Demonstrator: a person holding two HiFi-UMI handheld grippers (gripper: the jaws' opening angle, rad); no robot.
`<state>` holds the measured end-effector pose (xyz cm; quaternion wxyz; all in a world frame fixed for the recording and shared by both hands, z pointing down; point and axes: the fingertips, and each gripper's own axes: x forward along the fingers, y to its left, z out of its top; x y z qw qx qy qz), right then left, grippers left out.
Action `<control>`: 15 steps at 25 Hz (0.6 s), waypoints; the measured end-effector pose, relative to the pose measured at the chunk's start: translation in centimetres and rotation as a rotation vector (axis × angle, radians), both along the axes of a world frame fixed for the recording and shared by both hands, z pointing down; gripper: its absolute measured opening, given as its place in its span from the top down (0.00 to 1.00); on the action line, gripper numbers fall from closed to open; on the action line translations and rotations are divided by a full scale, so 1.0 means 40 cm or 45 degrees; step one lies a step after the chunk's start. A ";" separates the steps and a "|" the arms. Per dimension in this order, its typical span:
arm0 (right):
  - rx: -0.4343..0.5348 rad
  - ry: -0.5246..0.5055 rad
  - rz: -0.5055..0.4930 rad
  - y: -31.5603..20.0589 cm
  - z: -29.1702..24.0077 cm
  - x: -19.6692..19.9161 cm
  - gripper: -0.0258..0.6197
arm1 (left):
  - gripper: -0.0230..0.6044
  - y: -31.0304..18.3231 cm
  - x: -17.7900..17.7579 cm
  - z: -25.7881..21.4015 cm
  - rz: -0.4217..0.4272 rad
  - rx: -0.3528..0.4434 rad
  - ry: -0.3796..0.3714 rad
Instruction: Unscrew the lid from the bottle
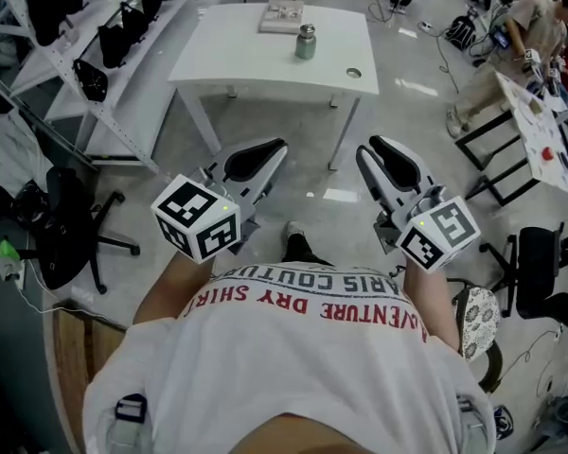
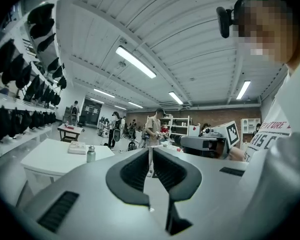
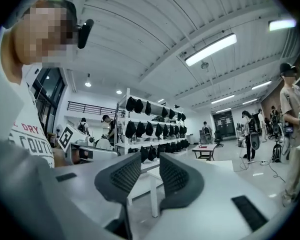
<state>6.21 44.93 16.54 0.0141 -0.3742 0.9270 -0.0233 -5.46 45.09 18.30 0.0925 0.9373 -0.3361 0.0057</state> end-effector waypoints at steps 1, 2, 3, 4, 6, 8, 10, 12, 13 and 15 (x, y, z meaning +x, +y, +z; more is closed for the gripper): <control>0.004 0.002 0.005 -0.011 0.000 0.001 0.78 | 0.92 -0.009 -0.004 0.003 -0.008 0.002 -0.003; 0.009 0.006 0.008 -0.022 0.002 0.003 0.71 | 0.91 -0.019 -0.009 0.007 -0.018 0.004 -0.004; 0.013 0.012 0.009 -0.033 0.004 0.005 0.64 | 0.90 -0.031 -0.012 0.011 -0.025 0.002 -0.003; 0.016 0.018 0.009 -0.046 0.008 0.007 0.62 | 0.86 -0.042 -0.014 0.016 -0.025 -0.004 -0.002; 0.025 0.030 0.012 -0.077 0.016 0.012 0.59 | 0.73 -0.067 -0.014 0.031 -0.014 -0.021 0.001; 0.038 0.060 0.013 -0.117 0.028 0.011 0.54 | 0.67 -0.102 -0.020 0.047 -0.020 -0.023 -0.008; 0.046 0.100 0.020 -0.164 0.044 0.008 0.52 | 0.58 -0.146 -0.025 0.065 -0.031 -0.014 -0.034; 0.039 0.109 0.026 -0.217 0.060 0.011 0.50 | 0.50 -0.194 -0.023 0.081 -0.029 -0.007 -0.060; 0.031 0.105 0.028 -0.246 0.067 0.014 0.49 | 0.48 -0.220 -0.021 0.088 -0.025 -0.005 -0.071; 0.013 0.100 0.035 -0.309 0.082 0.020 0.48 | 0.46 -0.277 -0.016 0.101 -0.016 -0.005 -0.091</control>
